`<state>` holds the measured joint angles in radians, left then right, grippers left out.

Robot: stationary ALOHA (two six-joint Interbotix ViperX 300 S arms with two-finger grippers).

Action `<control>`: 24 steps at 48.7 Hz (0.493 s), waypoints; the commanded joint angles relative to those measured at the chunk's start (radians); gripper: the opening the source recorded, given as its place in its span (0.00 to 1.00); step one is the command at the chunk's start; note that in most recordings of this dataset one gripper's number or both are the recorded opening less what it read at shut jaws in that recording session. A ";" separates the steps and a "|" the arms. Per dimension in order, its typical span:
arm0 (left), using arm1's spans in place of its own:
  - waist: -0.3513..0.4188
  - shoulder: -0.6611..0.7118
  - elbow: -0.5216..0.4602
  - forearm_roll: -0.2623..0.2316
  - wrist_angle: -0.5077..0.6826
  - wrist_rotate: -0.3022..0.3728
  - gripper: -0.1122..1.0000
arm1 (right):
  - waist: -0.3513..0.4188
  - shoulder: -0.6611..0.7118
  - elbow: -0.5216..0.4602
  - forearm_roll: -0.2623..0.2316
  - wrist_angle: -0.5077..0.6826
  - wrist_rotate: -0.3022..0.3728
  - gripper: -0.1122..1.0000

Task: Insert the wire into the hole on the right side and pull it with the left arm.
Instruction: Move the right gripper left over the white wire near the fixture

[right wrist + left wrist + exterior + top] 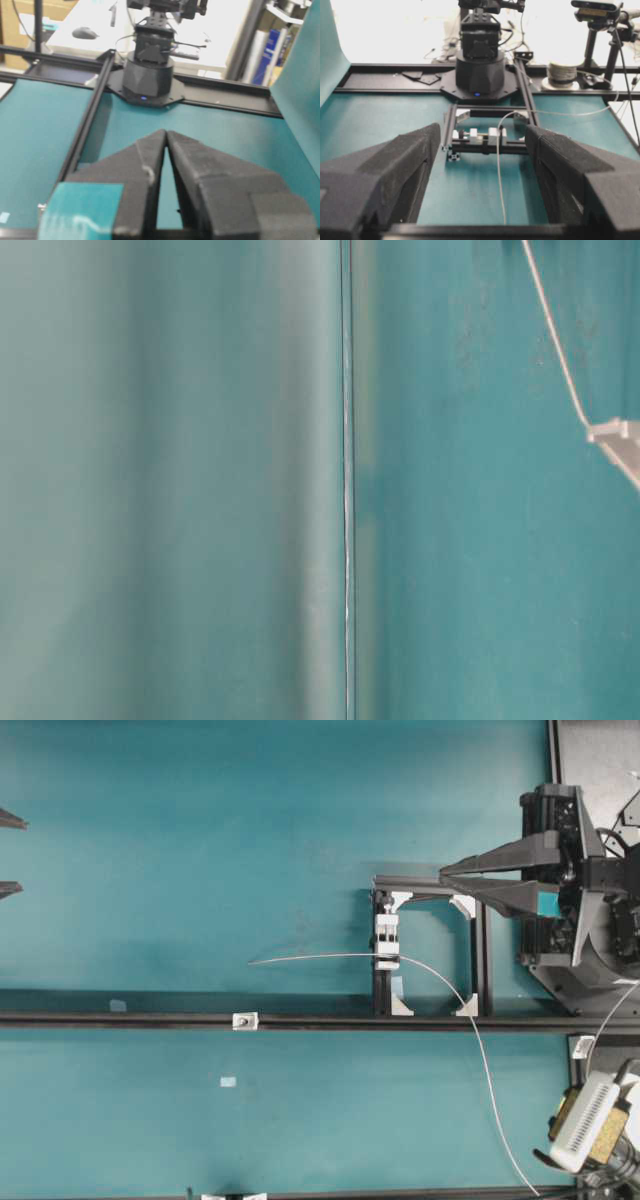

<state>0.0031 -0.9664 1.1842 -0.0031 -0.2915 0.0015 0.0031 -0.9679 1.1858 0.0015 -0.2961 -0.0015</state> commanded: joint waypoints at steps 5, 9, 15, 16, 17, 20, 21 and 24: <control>-0.002 0.012 0.029 -0.029 -0.066 -0.008 0.22 | -0.002 0.025 0.014 0.003 -0.005 0.006 0.22; -0.005 0.017 0.046 -0.029 -0.087 -0.008 0.10 | -0.002 0.046 0.029 0.006 -0.008 0.015 0.13; -0.005 0.037 0.058 -0.029 -0.091 -0.006 0.03 | -0.002 0.089 0.043 0.008 -0.009 0.044 0.13; -0.005 0.043 0.060 -0.029 -0.091 -0.006 0.04 | -0.002 0.098 0.044 0.008 -0.009 0.049 0.13; -0.003 0.051 0.061 -0.029 -0.091 -0.006 0.05 | -0.003 0.107 0.046 0.008 -0.009 0.052 0.13; -0.005 0.072 0.069 -0.031 -0.091 -0.006 0.11 | -0.002 0.135 0.052 0.008 -0.015 0.066 0.18; -0.005 0.081 0.071 -0.031 -0.091 -0.006 0.13 | -0.002 0.143 0.055 0.008 -0.018 0.071 0.22; -0.005 0.107 0.077 -0.031 -0.094 -0.006 0.23 | -0.002 0.164 0.061 0.008 -0.034 0.084 0.35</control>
<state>0.0031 -0.8912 1.2655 -0.0307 -0.3743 -0.0061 0.0031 -0.8299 1.2533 0.0077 -0.3053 0.0721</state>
